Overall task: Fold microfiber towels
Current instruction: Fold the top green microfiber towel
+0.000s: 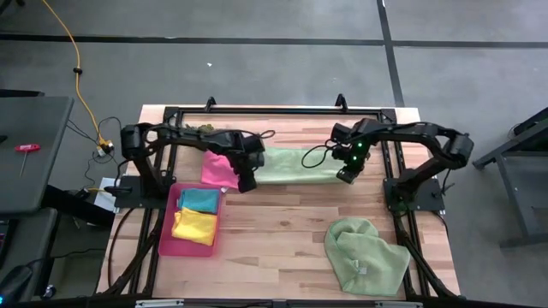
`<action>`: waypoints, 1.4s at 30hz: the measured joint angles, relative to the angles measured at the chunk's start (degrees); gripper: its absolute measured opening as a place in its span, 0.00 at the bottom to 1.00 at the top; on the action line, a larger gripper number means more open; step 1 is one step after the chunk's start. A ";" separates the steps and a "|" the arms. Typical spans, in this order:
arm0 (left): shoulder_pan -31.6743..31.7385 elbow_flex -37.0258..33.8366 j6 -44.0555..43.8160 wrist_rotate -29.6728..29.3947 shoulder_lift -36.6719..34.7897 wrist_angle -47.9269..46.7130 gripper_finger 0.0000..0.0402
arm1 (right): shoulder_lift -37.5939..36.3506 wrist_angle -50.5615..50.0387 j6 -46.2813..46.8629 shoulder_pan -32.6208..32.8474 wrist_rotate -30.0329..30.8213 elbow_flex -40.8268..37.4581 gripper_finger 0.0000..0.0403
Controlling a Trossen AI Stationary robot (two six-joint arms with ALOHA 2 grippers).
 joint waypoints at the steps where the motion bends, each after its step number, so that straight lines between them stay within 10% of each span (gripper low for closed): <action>1: 0.40 0.00 -0.02 -0.35 -0.56 -0.13 0.00 | -0.43 -0.36 0.49 -0.22 -0.04 0.02 0.00; 19: 9.69 0.13 -3.19 -8.20 -2.80 5.59 0.00 | -1.55 5.94 10.69 -8.27 -1.84 0.13 0.00; 42: 7.24 -3.77 -7.50 -20.73 -2.56 13.74 0.00 | -1.62 11.23 22.82 -8.14 14.56 0.26 0.00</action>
